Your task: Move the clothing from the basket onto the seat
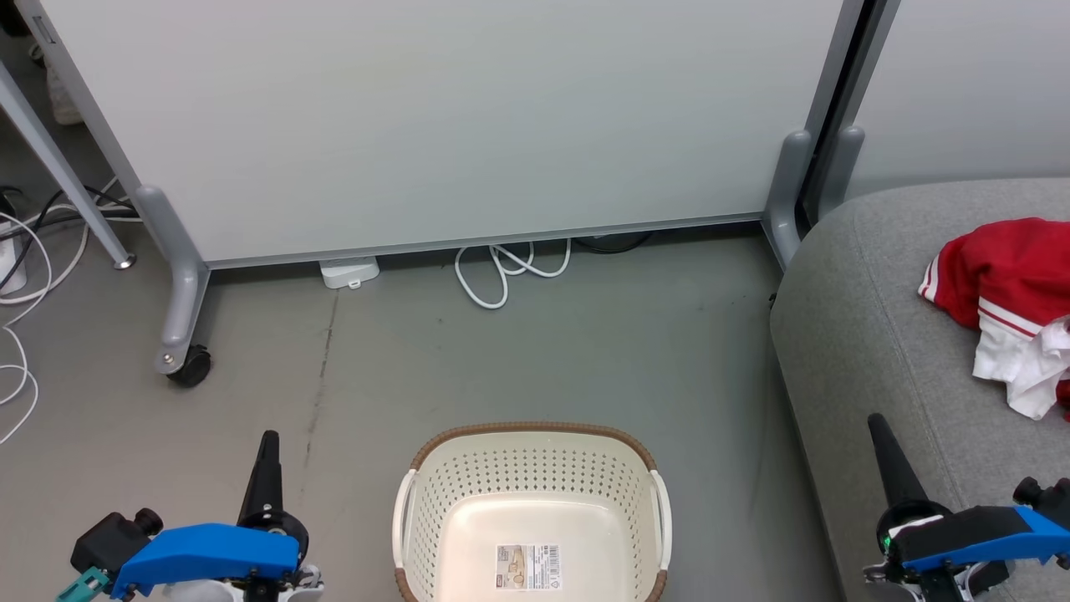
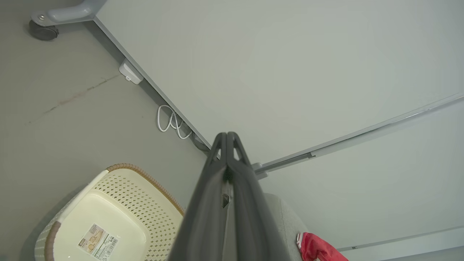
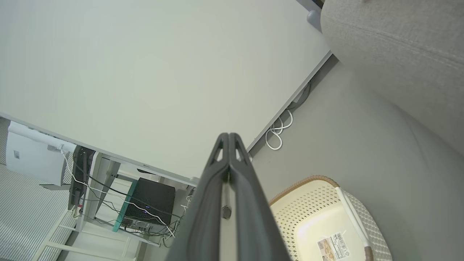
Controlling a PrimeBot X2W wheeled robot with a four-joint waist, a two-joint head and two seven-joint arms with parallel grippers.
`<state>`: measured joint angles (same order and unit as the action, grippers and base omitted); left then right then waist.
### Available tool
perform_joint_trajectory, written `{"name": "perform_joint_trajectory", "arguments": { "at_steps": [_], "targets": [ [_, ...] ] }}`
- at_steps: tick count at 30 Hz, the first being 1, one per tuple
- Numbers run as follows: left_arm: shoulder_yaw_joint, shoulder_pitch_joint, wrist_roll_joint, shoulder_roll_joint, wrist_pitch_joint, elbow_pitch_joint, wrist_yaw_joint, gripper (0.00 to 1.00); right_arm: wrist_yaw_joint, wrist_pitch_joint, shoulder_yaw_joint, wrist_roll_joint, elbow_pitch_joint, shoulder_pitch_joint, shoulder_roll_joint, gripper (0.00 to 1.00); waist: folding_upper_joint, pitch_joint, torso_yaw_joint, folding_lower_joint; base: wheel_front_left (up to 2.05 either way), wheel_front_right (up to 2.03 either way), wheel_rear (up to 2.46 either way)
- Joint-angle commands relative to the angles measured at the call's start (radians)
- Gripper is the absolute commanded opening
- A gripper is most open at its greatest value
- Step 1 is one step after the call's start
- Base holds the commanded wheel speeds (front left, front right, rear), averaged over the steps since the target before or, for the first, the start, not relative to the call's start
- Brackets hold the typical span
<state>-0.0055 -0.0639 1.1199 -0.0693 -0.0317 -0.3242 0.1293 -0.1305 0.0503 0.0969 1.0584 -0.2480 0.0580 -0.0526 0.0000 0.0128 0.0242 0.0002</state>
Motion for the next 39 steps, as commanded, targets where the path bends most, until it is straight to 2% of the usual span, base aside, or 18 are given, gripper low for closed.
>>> {"name": "perform_joint_trajectory", "arguments": {
  "at_steps": [1, 39],
  "targets": [
    [0.012, -0.025, 0.024, -0.002, 0.006, 0.015, 0.001, 0.0, 0.0, 0.003, 0.003, 0.031, 0.011, 0.026, 0.0, 0.0, 0.0, 0.0, 0.0, -0.0001, 0.0, 0.0, 0.0],
    [0.082, -0.042, 0.326, 0.01, 0.097, 0.058, 0.002, 0.0, 0.0, 0.044, 0.013, 0.367, 0.007, 0.044, 0.002, 0.0, 0.0, -0.006, -0.014, -0.0001, 0.0, 0.0, 0.0]
  ]
}}
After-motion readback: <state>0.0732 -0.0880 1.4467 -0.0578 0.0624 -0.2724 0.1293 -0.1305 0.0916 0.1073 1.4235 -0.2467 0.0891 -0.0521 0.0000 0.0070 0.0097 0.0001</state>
